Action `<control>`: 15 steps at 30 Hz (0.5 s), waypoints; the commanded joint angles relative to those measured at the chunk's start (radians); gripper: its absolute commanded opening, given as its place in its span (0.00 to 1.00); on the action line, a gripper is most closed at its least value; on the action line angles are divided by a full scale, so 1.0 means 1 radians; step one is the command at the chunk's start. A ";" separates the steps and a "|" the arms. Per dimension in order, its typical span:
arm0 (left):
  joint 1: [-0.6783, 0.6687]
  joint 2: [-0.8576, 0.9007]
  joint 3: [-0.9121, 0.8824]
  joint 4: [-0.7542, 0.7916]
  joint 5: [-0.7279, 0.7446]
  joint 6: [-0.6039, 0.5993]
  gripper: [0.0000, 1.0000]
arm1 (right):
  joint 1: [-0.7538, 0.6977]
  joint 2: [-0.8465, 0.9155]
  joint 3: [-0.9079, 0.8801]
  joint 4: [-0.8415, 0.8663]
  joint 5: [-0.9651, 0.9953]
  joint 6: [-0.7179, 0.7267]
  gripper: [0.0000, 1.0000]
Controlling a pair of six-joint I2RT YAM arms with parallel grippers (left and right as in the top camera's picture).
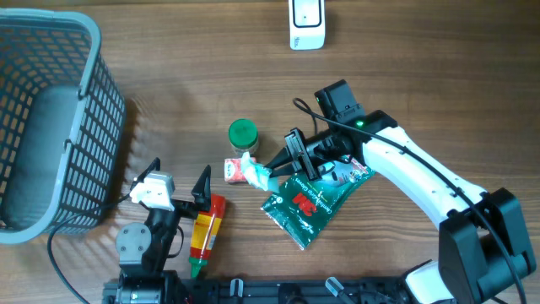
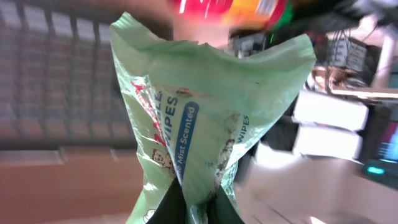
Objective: Scan the item barcode
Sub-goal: 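Carry the wipes pack to the white scanner with the right gripper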
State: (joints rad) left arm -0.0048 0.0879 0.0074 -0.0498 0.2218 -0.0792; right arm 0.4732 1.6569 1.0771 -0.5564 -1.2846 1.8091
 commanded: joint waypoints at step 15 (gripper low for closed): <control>-0.004 -0.002 -0.002 -0.007 -0.010 0.020 1.00 | -0.046 0.004 0.008 0.146 -0.336 -0.082 0.04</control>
State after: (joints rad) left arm -0.0048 0.0879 0.0078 -0.0498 0.2218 -0.0792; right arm 0.4282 1.6569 1.0771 -0.4229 -1.5593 1.7477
